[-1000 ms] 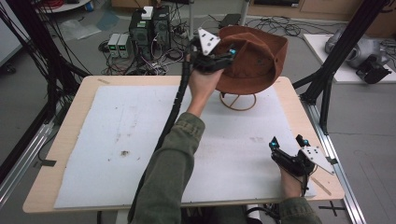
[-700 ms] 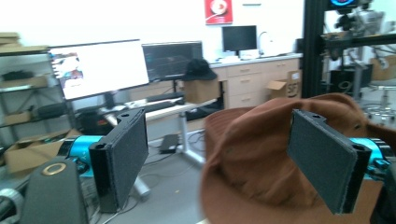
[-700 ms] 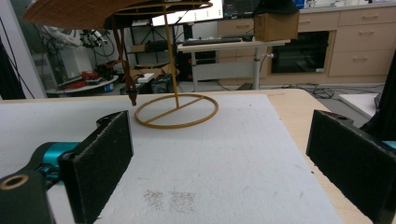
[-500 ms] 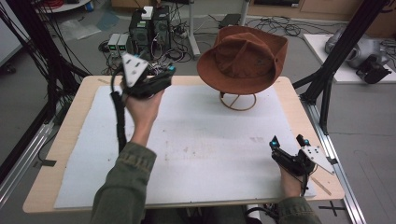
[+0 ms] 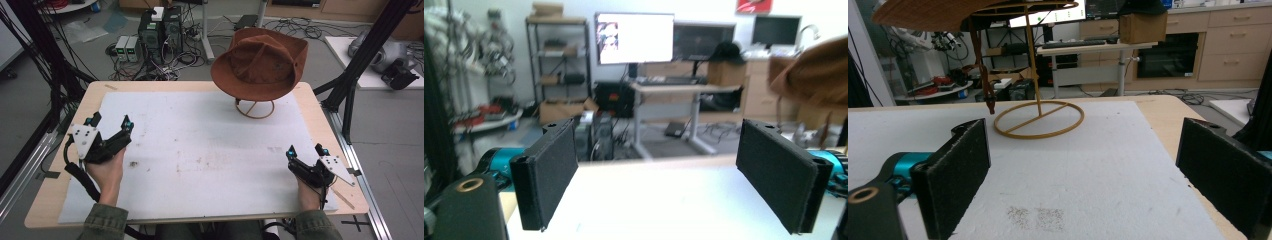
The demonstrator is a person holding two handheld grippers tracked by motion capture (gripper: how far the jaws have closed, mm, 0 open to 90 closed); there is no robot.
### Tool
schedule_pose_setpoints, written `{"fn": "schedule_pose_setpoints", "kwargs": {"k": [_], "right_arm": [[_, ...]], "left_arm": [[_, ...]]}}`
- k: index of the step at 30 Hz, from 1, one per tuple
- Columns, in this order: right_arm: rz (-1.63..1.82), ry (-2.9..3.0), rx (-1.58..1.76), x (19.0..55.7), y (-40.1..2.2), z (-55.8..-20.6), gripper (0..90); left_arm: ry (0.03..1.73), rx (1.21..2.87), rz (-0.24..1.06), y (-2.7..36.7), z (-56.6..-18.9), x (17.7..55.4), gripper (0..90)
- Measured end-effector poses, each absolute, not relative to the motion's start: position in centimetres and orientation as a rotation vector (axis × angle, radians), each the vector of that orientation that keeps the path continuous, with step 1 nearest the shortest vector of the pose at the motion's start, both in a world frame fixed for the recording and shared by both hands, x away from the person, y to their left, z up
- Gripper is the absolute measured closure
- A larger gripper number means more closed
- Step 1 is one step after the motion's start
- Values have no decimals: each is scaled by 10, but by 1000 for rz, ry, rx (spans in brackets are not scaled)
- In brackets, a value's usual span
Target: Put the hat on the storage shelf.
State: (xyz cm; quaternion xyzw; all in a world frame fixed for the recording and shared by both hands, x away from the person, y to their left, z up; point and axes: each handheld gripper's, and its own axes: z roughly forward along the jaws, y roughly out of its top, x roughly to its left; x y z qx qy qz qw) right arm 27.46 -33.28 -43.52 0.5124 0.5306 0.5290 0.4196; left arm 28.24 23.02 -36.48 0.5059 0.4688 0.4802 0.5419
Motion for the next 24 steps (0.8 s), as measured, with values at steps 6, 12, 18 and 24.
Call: {"fn": "schedule_pose_setpoints", "kwargs": {"k": [6, 12, 18, 24], "right_arm": [[1321, 1334, 1285, 274, -334, -436, 64], [1317, 1329, 1296, 273, -337, -437, 64], [1317, 1322, 1313, 272, -337, -437, 64], [1317, 1330, 1307, 271, -336, -438, 64]], "left_arm": [[1189, 1219, 1161, 251, -398, 272, 170], [1241, 1230, 1153, 268, -421, 264, 171], [1239, 1222, 1125, 271, -428, 262, 170], [1228, 1233, 1121, 269, -429, 260, 170]]}}
